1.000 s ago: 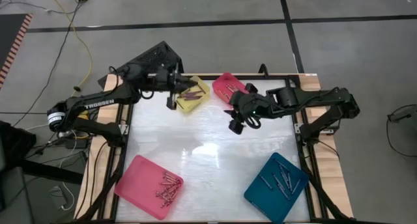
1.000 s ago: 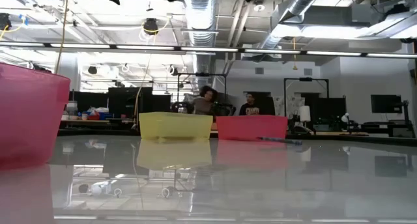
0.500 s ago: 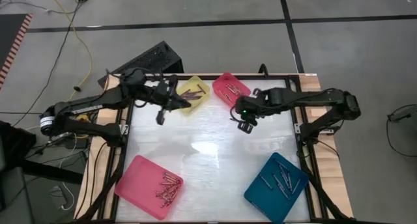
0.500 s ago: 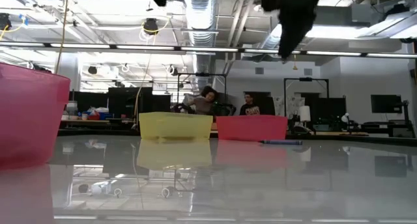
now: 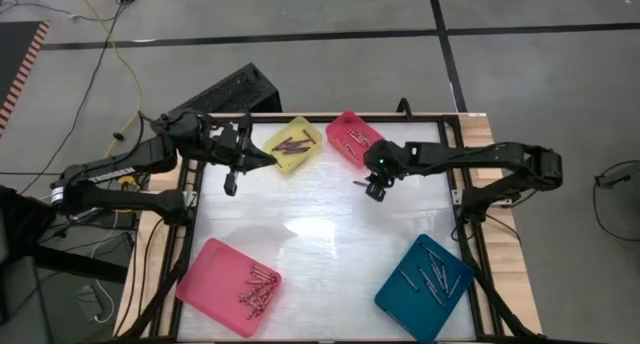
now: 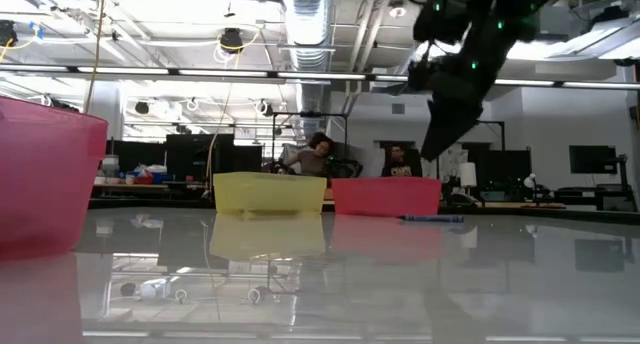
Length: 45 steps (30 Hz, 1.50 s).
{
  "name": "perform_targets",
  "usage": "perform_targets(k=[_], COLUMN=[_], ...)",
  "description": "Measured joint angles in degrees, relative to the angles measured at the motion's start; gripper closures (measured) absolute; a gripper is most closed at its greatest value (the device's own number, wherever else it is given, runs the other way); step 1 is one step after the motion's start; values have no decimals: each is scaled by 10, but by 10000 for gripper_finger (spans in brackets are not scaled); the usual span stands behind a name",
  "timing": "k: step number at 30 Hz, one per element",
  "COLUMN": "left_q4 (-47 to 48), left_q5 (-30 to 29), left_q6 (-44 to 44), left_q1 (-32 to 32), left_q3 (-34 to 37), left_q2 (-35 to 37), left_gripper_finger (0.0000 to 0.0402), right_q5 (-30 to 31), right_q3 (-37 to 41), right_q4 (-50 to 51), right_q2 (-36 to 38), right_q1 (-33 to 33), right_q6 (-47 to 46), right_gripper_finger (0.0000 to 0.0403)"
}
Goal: Sort crayons
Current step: Put the blue crayon into the blue bin
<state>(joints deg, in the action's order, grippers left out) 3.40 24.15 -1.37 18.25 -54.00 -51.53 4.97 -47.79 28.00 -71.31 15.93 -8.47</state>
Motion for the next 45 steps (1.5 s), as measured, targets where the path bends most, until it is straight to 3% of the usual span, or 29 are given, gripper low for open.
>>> perform_targets(k=[6,15,30,34,42,45], left_q4=[4,-17,-14,-9,3,3], left_q5=[-7,-63,-86,-99,-100,-100], left_q6=[2,27,63,62,42,37], left_q1=[-10,-10,-10,-10,-10,-10], left_q3=[24,90,119,119,119,119], left_q2=[8,43,51,51,51,51], left_gripper_finger=[401,402,402,402,402,402], right_q5=[-14,-23,-56,-55,-44,-44], right_q3=[48,88,85,85,85,85], right_q4=[-50,-111,-162,-152,-131,-130], right_q2=[-3,-13,-159,-174,-177,-177], right_q1=[17,19,26,26,22,21], right_q6=[31,60,56,35,20,13], right_gripper_finger=[251,251,252,280,381,397])
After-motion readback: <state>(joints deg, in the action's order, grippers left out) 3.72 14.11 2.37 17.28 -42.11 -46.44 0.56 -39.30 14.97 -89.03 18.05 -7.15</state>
